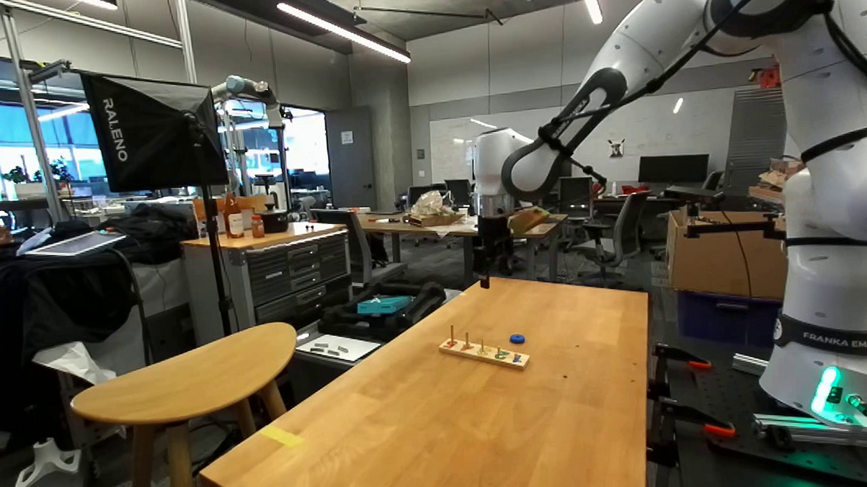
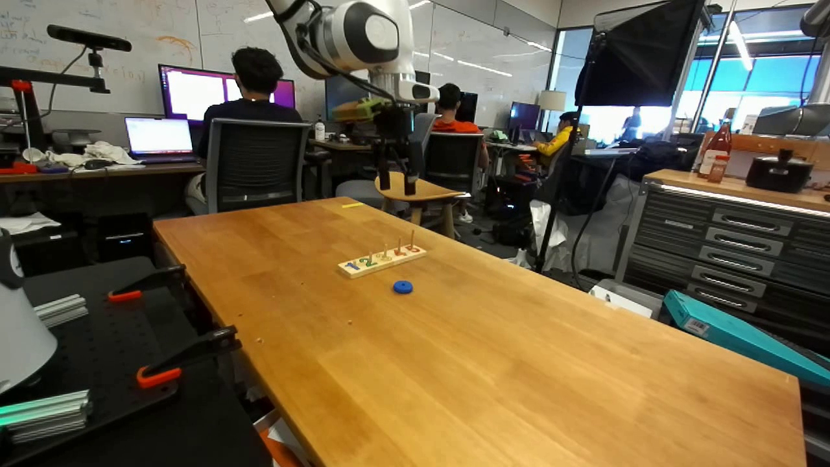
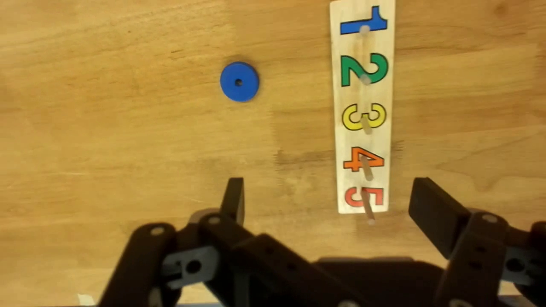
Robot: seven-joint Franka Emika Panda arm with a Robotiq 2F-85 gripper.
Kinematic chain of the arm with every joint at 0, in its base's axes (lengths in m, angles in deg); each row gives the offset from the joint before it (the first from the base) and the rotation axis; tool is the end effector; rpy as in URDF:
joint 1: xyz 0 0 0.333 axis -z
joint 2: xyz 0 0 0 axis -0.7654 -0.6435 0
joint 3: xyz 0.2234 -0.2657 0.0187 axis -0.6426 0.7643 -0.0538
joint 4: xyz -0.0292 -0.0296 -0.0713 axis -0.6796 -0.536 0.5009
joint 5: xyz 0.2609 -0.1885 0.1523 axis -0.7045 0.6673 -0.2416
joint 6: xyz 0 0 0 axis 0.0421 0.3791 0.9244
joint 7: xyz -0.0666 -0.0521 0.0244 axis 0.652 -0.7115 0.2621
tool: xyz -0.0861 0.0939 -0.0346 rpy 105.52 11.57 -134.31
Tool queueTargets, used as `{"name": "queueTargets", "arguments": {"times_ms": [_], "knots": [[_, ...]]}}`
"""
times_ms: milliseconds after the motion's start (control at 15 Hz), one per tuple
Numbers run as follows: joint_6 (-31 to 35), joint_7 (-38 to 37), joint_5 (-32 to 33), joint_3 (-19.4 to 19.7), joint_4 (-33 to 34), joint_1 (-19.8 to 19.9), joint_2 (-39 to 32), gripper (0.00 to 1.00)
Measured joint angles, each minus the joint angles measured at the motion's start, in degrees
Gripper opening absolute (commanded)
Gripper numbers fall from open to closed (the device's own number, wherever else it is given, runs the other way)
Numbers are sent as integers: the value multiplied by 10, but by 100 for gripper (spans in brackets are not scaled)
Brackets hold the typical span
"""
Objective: Remove the ring from the wooden platform
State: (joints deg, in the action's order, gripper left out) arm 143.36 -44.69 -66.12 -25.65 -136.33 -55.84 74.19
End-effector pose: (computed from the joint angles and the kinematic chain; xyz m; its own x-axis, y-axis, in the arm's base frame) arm 0.5503 0.0113 0.3332 0.9909 -0.1102 0.0770 -0.1193 -0.9848 0.1262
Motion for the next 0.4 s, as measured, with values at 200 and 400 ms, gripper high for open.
{"name": "queueTargets", "arguments": {"times_ms": [200, 400], "knots": [[-104, 21, -8, -21, -5, 0, 87, 100], [-233, 40, -21, -31, -5, 1, 169, 100]]}}
